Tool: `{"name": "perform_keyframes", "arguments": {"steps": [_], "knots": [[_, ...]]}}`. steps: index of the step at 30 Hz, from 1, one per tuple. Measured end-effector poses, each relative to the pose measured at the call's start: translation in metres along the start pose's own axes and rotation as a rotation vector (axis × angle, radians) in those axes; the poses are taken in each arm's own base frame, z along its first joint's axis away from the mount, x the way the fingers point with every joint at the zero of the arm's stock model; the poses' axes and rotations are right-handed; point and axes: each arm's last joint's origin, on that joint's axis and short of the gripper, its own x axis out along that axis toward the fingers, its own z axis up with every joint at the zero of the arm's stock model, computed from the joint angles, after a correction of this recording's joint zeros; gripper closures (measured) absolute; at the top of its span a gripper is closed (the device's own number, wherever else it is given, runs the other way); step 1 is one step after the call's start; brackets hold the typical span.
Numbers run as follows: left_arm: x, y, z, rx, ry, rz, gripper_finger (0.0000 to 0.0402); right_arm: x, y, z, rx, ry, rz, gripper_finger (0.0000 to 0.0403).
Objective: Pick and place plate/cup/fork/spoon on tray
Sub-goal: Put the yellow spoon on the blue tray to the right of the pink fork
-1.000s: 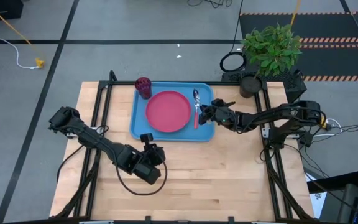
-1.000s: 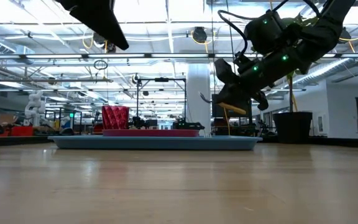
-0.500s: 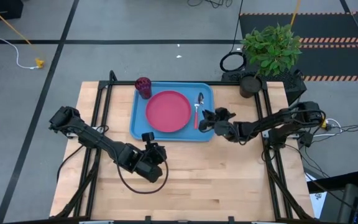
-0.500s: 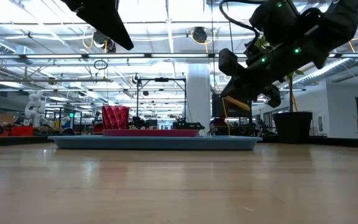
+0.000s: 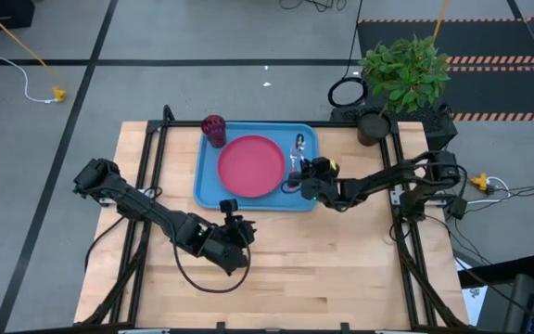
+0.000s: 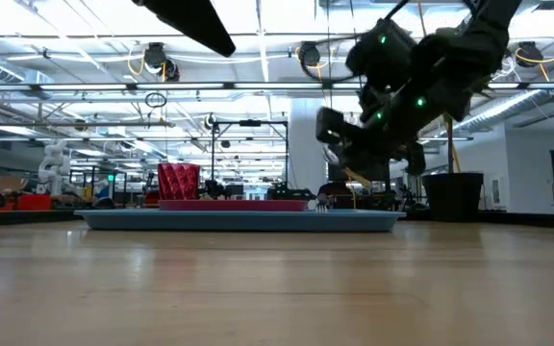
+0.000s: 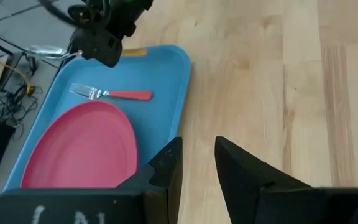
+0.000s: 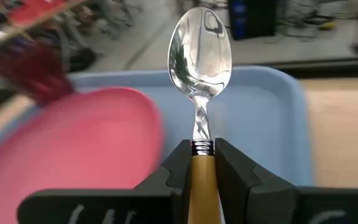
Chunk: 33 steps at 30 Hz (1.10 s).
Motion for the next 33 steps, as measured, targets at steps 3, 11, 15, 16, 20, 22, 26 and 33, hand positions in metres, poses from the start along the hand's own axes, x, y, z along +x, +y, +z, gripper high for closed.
{"name": "perform_keyframes", "arguments": {"steps": [3,11,15,16,20,22,26,33], "knots": [[0.0,0.0,0.0,0.002,0.002,0.0,0.0305,0.005,-0.006,-0.002,-0.001,0.016,-0.04,0.0364],[0.0,0.0,0.001,0.006,-0.005,-0.002,0.0305,0.012,-0.015,-0.001,0.047,0.033,-0.107,0.0364],[0.0,0.0,0.002,0.005,-0.016,-0.005,0.0305,0.013,-0.017,-0.005,0.051,0.04,-0.12,0.0364],[0.0,0.0,0.003,0.008,-0.022,-0.007,0.0305,0.013,-0.017,-0.007,0.053,0.042,-0.122,0.0364],[0.0,-0.001,0.005,0.011,-0.038,-0.013,0.0305,0.02,-0.018,-0.02,0.08,0.079,-0.118,0.0364],[0.0,-0.001,0.005,0.012,-0.035,-0.024,0.0305,0.022,-0.02,-0.026,0.072,0.098,-0.122,0.0364],[0.0,-0.001,0.005,0.017,-0.033,-0.03,0.0305,0.024,-0.02,-0.025,0.079,0.093,-0.123,0.0364],[0.001,0.0,0.005,0.014,-0.031,-0.026,0.0305,0.03,-0.025,-0.026,0.076,0.103,-0.152,0.0365]]}}
